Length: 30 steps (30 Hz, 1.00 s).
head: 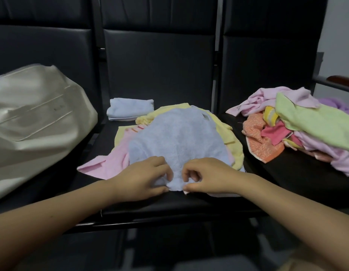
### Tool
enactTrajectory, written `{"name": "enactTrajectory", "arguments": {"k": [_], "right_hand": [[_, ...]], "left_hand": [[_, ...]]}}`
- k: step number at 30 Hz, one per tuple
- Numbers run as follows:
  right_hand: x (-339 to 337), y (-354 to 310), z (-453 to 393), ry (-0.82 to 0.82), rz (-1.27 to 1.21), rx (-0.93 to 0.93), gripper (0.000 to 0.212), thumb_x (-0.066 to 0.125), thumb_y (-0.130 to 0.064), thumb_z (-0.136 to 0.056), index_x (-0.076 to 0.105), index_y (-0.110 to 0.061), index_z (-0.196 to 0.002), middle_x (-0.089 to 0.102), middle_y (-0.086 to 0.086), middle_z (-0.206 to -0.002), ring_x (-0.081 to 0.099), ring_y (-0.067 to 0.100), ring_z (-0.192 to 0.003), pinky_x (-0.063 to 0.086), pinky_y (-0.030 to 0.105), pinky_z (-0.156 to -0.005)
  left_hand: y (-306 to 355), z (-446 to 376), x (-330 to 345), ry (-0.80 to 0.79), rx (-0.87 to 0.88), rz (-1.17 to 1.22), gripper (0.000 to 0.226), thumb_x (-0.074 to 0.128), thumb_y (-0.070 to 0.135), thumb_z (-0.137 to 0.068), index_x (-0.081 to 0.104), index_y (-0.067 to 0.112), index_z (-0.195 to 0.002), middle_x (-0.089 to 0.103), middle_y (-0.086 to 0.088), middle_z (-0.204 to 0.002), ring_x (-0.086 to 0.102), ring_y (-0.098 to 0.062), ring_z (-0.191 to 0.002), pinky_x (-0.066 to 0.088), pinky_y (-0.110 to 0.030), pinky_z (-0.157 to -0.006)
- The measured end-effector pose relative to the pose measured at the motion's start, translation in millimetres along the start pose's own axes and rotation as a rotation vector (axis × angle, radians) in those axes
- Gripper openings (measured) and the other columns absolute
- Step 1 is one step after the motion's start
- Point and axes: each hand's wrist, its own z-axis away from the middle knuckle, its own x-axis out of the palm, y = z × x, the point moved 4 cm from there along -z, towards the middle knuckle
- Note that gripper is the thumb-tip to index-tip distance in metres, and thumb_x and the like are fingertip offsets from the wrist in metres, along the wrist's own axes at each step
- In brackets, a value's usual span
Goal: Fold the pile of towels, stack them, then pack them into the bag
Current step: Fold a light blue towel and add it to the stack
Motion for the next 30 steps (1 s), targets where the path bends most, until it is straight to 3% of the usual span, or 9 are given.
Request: {"name": "enactTrajectory", "arguments": {"k": [4, 7, 13, 15, 19, 25, 28, 30], "right_hand": [[6.0, 0.1, -7.3, 0.048, -0.034, 0.0, 0.007, 0.063, -0.029, -0.086, 0.064, -0.024, -0.082, 0.062, -0.008, -0.077, 0.054, 0.009, -0.073, 0.042, 0.024, -0.067], [10.3, 0.9, -12.0, 0.024, -0.031, 0.002, 0.008, 0.059, -0.025, -0.09, 0.063, -0.02, -0.084, 0.057, -0.01, -0.071, 0.049, 0.005, -0.065, 0.036, 0.016, -0.062], [-2.2, 8.8, -10.8, 0.049, -0.584, 0.082, 0.022, 0.054, -0.008, -0.094, 0.054, -0.02, -0.076, 0.053, -0.017, -0.069, 0.046, 0.0, -0.067, 0.039, 0.016, -0.068], [-7.0, 6.7, -12.1, 0.092, -0.565, 0.103, 0.025, 0.049, -0.008, -0.096, 0.048, -0.02, -0.074, 0.049, -0.014, -0.069, 0.042, 0.003, -0.067, 0.037, 0.019, -0.068], [-18.3, -2.8, -25.1, 0.235, -0.467, 0.12, 0.023, 0.039, -0.015, -0.101, 0.041, -0.02, -0.079, 0.044, -0.006, -0.075, 0.039, 0.009, -0.069, 0.035, 0.027, -0.068], [-23.3, 3.4, -55.7, 0.292, -0.349, 0.08, 0.02, 0.037, -0.021, -0.102, 0.044, -0.025, -0.083, 0.05, -0.002, -0.074, 0.044, 0.013, -0.068, 0.042, 0.04, -0.07], [-23.5, 8.8, -62.7, 0.294, -0.418, 0.064, 0.014, 0.048, -0.031, -0.099, 0.052, -0.021, -0.09, 0.048, -0.011, -0.067, 0.041, 0.003, -0.058, 0.036, 0.025, -0.062], [-23.8, 11.2, -63.8, 0.274, -0.384, 0.03, 0.013, 0.054, -0.033, -0.097, 0.053, -0.019, -0.097, 0.052, -0.012, -0.075, 0.044, 0.002, -0.063, 0.037, 0.021, -0.063]], "left_hand": [[-1.0, -2.0, 3.5, 0.031, -0.02, 0.024, 0.033, 0.046, 0.05, -0.084, 0.061, 0.027, -0.101, 0.044, 0.018, -0.096, 0.048, -0.002, -0.089, 0.044, -0.024, -0.074], [-3.8, -5.0, 3.4, 0.038, -0.049, 0.064, 0.039, 0.042, 0.051, -0.084, 0.064, 0.023, -0.099, 0.043, 0.018, -0.092, 0.047, 0.0, -0.085, 0.043, -0.024, -0.073], [-6.0, -7.3, -7.2, 0.078, -0.159, 0.361, 0.027, 0.046, 0.047, -0.082, 0.057, 0.022, -0.086, 0.051, 0.01, -0.089, 0.05, -0.002, -0.081, 0.04, -0.014, -0.075], [-3.5, -10.5, -13.4, 0.114, -0.248, 0.469, 0.022, 0.047, 0.043, -0.081, 0.054, 0.022, -0.081, 0.053, 0.011, -0.084, 0.05, 0.0, -0.077, 0.039, -0.015, -0.073], [-7.7, -23.9, -24.3, 0.297, -0.415, 0.513, 0.018, 0.048, 0.018, -0.098, 0.05, 0.021, -0.08, 0.052, 0.012, -0.072, 0.047, 0.006, -0.065, 0.036, -0.012, -0.066], [-17.9, -39.4, -25.3, 0.312, -0.443, 0.418, 0.019, 0.037, 0.021, -0.103, 0.046, 0.019, -0.087, 0.05, 0.008, -0.074, 0.045, -0.002, -0.066, 0.036, -0.023, -0.067], [-22.2, -44.5, -27.2, 0.271, -0.428, 0.386, 0.028, 0.034, 0.027, -0.105, 0.046, 0.014, -0.083, 0.051, 0.005, -0.075, 0.046, -0.006, -0.069, 0.035, -0.03, -0.071], [-23.6, -46.9, -27.5, 0.233, -0.444, 0.396, 0.034, 0.034, 0.034, -0.104, 0.044, 0.015, -0.077, 0.049, 0.004, -0.072, 0.046, -0.01, -0.069, 0.036, -0.033, -0.072]]}}
